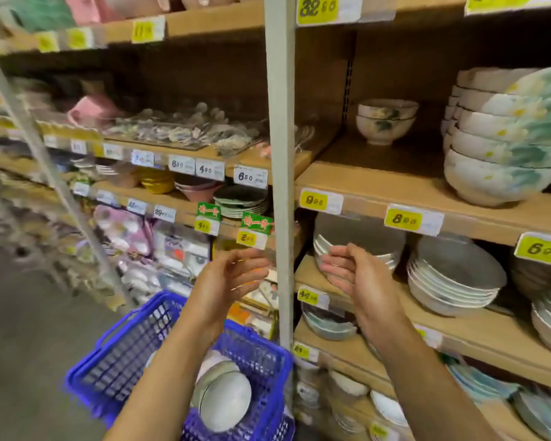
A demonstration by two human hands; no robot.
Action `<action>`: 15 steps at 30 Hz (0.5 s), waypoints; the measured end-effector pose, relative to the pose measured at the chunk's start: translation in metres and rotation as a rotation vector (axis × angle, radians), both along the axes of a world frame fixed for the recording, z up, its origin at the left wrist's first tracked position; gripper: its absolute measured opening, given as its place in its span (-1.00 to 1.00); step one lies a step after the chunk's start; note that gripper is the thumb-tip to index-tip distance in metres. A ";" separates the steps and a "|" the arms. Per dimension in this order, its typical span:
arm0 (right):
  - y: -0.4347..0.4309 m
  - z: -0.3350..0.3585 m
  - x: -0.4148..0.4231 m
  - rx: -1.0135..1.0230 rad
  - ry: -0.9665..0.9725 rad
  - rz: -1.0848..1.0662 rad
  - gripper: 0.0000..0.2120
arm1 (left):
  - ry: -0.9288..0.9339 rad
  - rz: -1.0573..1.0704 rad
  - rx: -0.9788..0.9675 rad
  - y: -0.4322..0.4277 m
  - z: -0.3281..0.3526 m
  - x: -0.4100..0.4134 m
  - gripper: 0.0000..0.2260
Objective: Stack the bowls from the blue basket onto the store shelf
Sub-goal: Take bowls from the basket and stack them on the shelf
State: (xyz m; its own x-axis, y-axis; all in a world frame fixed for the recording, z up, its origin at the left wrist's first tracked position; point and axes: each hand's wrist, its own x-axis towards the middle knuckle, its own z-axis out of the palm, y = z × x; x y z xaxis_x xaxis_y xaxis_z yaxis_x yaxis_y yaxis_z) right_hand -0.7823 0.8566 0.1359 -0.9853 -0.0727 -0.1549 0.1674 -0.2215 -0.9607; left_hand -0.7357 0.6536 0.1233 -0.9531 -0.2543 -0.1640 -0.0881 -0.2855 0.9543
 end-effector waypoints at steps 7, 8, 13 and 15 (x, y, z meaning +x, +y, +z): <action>-0.050 -0.101 0.051 0.207 -0.242 0.220 -0.73 | -0.319 0.164 -0.173 -0.058 -0.076 0.063 -0.74; -0.058 -0.114 0.053 0.226 -0.277 0.239 -0.74 | -0.360 0.164 -0.209 -0.066 -0.085 0.065 -0.74; -0.102 -0.175 0.056 0.272 -0.486 0.293 -0.71 | -0.495 0.070 -0.397 -0.103 -0.130 0.060 -0.78; -0.124 -0.198 0.053 0.277 -0.554 0.299 -0.63 | -0.518 -0.020 -0.508 -0.119 -0.150 0.052 -0.80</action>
